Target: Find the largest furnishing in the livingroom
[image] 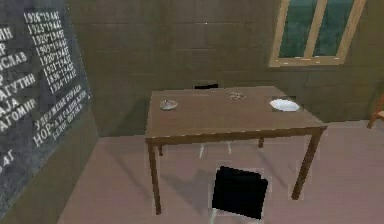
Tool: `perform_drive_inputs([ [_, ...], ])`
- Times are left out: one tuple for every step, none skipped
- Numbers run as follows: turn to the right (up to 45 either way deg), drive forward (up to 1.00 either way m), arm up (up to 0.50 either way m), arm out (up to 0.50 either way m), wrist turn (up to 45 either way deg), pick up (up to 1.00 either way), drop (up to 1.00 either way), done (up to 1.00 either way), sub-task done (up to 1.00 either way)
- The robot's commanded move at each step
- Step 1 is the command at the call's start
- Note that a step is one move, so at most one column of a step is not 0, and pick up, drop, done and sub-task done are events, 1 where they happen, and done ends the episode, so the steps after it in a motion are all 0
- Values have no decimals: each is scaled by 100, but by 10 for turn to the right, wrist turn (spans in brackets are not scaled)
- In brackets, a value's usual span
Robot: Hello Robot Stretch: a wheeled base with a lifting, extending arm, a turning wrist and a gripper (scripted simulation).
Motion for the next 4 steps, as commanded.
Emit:
perform_drive_inputs([
  [-360, 0, 0, 0, 0, 0, 0, 0, 0],
  [0, 100, 0, 0, 0, 0, 0, 0, 0],
  [-60, 0, 0, 0, 0, 0, 0, 0, 0],
  [0, 20, 0, 0, 0, 0, 0, 0, 0],
])
